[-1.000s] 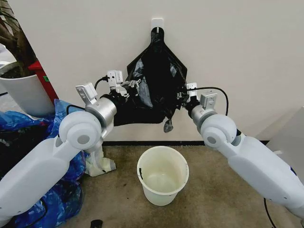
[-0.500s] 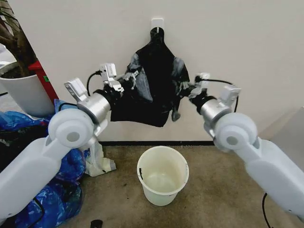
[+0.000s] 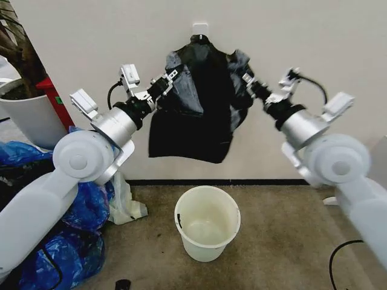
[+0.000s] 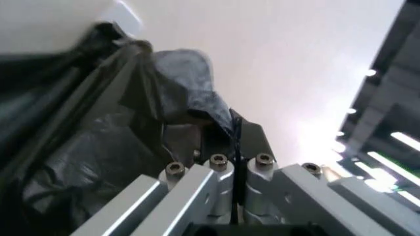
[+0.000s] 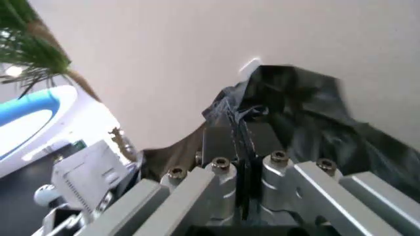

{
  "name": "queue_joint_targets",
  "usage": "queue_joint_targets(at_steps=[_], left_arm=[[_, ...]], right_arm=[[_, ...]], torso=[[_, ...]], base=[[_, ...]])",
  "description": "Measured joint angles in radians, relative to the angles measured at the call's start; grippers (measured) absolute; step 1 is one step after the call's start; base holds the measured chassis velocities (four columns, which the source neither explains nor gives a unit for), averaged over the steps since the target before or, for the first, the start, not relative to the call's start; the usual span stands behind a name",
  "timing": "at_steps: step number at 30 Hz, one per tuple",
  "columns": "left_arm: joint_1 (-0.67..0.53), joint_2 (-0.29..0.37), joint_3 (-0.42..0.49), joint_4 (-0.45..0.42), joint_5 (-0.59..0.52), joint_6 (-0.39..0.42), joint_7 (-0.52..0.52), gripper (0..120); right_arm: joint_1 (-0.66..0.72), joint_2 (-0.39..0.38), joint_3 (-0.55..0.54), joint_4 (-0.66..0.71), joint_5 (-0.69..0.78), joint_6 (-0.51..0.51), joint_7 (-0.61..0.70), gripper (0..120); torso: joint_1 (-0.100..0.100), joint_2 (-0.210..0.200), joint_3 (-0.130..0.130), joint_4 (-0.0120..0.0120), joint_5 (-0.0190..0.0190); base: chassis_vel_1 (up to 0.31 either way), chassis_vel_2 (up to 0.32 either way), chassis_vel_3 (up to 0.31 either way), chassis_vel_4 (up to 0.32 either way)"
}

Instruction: Place the garbage bag over the trash bin.

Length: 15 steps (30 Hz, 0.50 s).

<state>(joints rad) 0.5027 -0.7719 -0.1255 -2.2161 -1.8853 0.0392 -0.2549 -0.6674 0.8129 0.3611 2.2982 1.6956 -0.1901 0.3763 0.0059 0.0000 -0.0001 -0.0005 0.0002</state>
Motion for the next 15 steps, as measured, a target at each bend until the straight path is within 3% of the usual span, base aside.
queue_joint_targets(at_steps=[5, 15], left_arm=[[0.037, 0.034, -0.010, -0.075, -0.097, -0.007, -0.009, 0], [0.167, 0.075, -0.068, -0.180, -0.110, -0.009, 0.005, 0]], right_arm=[[-0.120, -0.038, 0.064, 0.109, 0.030, 0.005, 0.019, 0], [-0.209, -0.047, 0.117, 0.185, -0.002, 0.031, 0.041, 0]], torso=[[0.000, 0.000, 0.000, 0.0002, 0.0000], [0.000, 0.000, 0.000, 0.0004, -0.0001]], base=[[0.000, 0.000, 0.000, 0.000], [0.000, 0.000, 0.000, 0.000]])
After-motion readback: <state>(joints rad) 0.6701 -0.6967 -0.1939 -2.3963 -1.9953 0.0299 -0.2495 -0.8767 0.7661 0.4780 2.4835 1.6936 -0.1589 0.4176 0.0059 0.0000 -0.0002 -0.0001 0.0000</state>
